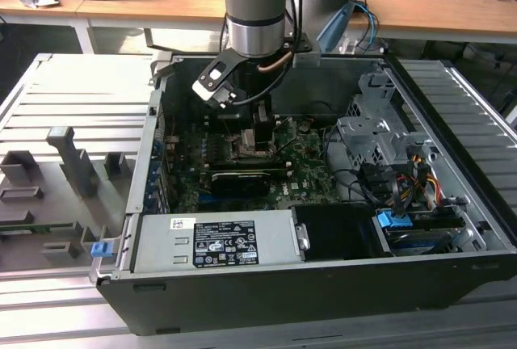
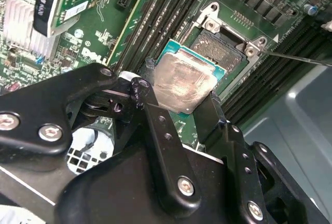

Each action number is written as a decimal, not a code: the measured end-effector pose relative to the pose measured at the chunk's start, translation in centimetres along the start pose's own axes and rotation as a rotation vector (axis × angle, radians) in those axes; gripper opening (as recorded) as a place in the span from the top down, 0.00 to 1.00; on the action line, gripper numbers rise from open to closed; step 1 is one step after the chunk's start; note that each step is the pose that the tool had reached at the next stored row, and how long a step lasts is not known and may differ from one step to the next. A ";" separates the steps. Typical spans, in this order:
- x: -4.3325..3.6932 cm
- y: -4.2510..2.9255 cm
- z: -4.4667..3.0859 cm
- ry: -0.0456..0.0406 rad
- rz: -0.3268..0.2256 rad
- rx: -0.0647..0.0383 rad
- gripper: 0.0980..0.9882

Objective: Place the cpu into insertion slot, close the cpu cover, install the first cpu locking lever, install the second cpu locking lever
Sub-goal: 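Place the cpu into insertion slot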

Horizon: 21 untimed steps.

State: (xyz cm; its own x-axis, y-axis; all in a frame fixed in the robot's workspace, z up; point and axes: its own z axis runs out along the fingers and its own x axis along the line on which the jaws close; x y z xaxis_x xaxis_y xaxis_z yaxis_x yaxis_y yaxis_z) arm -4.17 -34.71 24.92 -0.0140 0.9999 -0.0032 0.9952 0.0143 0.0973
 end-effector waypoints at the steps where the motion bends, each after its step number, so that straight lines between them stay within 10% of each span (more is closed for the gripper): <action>1: 0.01 -0.02 0.22 0.0000 0.000 0.000 0.50; 7: 0.70 -0.18 1.60 0.0000 0.001 0.000 0.50; 21: 0.73 -0.25 1.93 0.0004 0.001 0.000 0.50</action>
State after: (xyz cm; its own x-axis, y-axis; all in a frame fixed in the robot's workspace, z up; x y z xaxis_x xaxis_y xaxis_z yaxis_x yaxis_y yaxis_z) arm -4.24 -33.98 22.98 -0.0130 0.9999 -0.0028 0.9952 0.0132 0.0973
